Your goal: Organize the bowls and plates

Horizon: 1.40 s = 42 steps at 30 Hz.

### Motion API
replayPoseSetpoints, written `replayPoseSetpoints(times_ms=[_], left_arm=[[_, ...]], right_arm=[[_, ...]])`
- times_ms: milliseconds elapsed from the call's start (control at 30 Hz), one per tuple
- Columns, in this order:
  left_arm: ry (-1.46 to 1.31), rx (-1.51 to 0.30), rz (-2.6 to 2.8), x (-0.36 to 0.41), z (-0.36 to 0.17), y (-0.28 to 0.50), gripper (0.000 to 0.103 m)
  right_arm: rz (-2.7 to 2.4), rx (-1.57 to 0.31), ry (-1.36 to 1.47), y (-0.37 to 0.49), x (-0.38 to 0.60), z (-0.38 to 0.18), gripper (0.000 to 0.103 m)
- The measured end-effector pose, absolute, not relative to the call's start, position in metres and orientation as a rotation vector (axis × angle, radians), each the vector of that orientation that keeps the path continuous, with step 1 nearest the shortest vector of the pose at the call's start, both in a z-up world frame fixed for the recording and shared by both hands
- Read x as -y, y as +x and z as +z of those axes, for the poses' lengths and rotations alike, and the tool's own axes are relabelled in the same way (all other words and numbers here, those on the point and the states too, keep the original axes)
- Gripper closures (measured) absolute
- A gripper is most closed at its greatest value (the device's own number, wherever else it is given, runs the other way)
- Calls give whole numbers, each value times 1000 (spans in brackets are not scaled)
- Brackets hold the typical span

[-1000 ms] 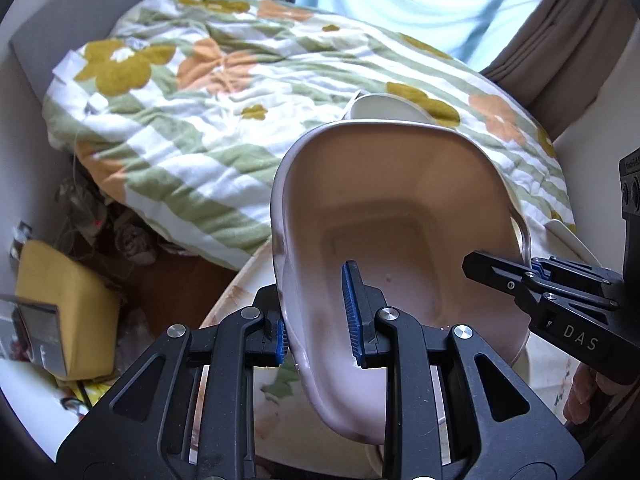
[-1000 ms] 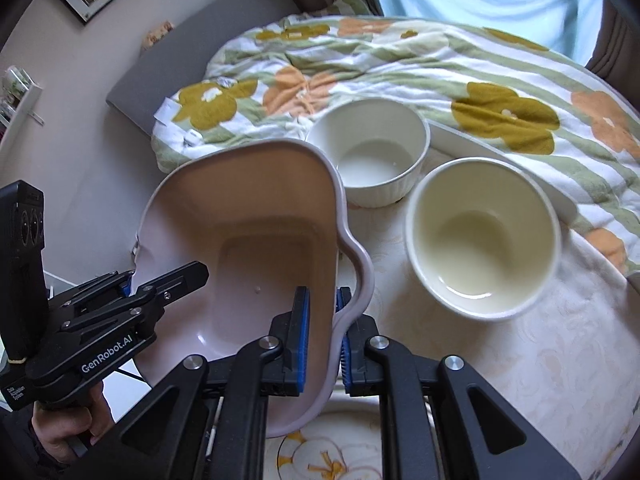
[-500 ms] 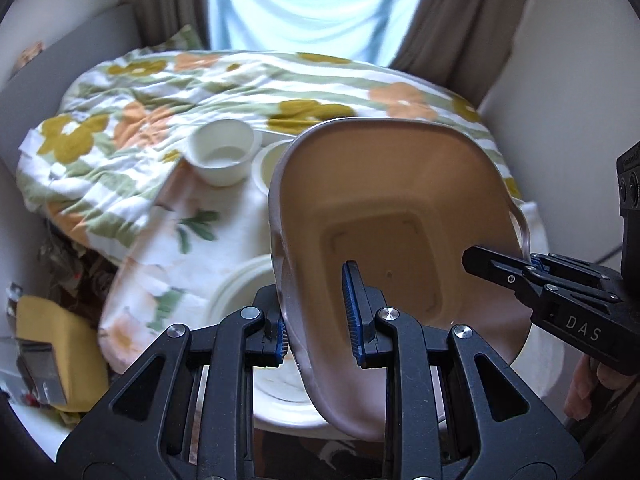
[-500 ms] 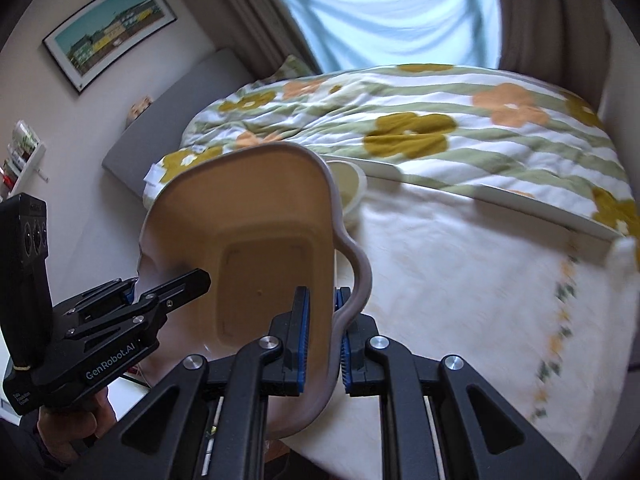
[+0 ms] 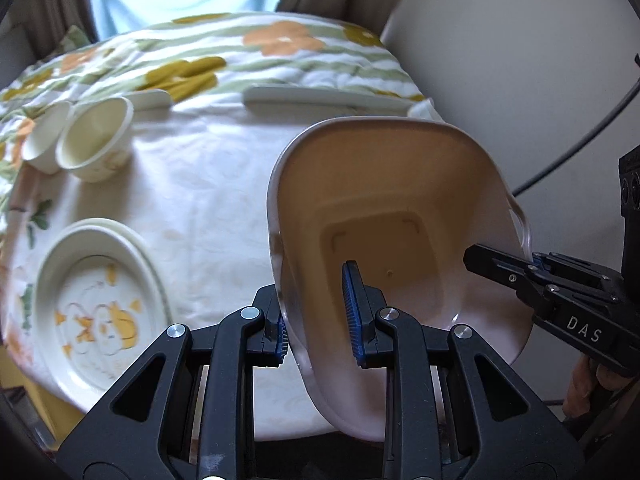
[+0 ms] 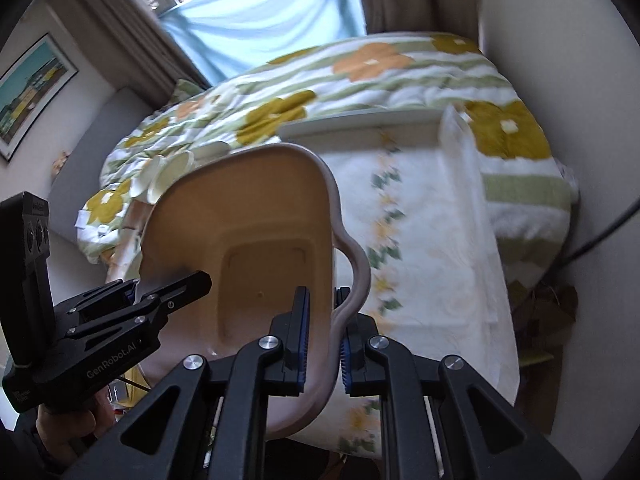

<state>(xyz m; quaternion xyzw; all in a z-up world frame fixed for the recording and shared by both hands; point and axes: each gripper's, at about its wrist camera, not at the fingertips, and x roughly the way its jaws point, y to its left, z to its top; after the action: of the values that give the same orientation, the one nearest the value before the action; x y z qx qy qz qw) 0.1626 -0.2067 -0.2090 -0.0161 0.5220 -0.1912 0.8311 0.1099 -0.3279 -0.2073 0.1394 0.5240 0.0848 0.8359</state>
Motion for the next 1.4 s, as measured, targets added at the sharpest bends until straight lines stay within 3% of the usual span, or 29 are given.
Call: replayPoseSetpoints(times_ms=[333, 700, 767, 833, 900, 933, 1000, 1067, 1400], left_arm=[[30, -1195, -445, 234, -275, 182, 83], [67, -1217, -438, 240, -293, 189, 81], [79, -1227, -439, 243, -296, 191, 77], [87, -1228, -447, 245, -297, 191, 65], [97, -1212, -448, 248, -296, 191, 35], [99, -1195, -448, 248, -294, 190, 33], [103, -1193, -450, 249, -293, 191, 33], [102, -1194, -451, 248, -292, 192, 33], [125, -1160, -390, 223, -262, 172, 33]], right_arm=[[111, -1154, 355, 118, 350, -266, 91], [83, -1164, 440, 114, 364, -291, 91], [85, -1168, 476, 113, 366, -293, 91], [83, -1176, 509, 113, 368, -297, 91], [80, -1178, 533, 113, 369, -300, 87], [80, -1174, 552, 112, 370, -301, 84], [80, -1165, 581, 112, 370, -300, 66], [76, -1152, 597, 111, 373, -299, 59], [22, -1092, 490, 96, 381, -254, 59]])
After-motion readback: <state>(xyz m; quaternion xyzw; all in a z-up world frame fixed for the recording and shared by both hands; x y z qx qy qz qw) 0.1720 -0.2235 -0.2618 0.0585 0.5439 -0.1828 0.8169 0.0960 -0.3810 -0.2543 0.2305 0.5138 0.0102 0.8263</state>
